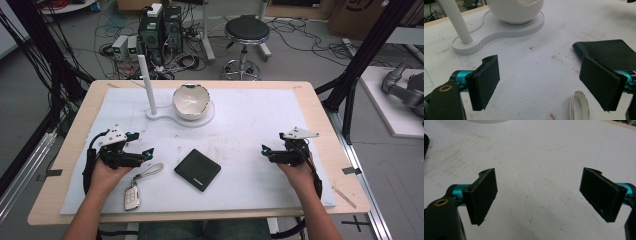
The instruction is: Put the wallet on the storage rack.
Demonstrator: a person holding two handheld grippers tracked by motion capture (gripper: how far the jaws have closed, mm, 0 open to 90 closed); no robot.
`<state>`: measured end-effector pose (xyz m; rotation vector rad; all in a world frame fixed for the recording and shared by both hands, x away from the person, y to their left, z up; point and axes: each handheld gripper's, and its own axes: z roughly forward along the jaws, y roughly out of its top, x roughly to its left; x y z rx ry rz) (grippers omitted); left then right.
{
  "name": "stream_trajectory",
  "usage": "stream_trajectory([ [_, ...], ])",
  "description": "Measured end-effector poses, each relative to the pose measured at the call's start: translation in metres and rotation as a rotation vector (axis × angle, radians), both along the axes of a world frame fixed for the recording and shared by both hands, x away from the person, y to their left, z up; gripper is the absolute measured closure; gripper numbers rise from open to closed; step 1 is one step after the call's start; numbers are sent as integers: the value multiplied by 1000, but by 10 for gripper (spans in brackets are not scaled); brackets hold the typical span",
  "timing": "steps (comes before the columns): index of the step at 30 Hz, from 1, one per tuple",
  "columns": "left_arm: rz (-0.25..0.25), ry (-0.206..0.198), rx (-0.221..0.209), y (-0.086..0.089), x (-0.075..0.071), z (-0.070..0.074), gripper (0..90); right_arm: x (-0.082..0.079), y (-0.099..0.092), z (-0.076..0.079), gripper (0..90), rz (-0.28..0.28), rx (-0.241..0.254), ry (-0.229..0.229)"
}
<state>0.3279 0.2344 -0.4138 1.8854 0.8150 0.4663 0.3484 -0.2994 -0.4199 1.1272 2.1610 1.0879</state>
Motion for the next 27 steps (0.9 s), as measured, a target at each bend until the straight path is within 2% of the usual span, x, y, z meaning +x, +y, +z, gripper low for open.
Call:
stream_trajectory([
  [9,-25,7,-5,-8,1,2,166,-1,-1,1,146,1,-2,2],
  [12,-36,7,-10,-15,4,3,165,-3,-1,1,146,5,-15,-3],
  [13,-50,29,-24,-20,7,3,165,-5,-1,1,146,6,-24,-4],
  [16,-65,44,-38,-26,9,4,166,-8,-2,1,146,6,-29,-6],
  [23,-123,71,-9,-54,16,1,166,-16,-9,1,146,-9,-31,-9],
  [27,-147,83,46,-69,20,-2,166,-22,-16,2,146,-26,-32,-13],
])
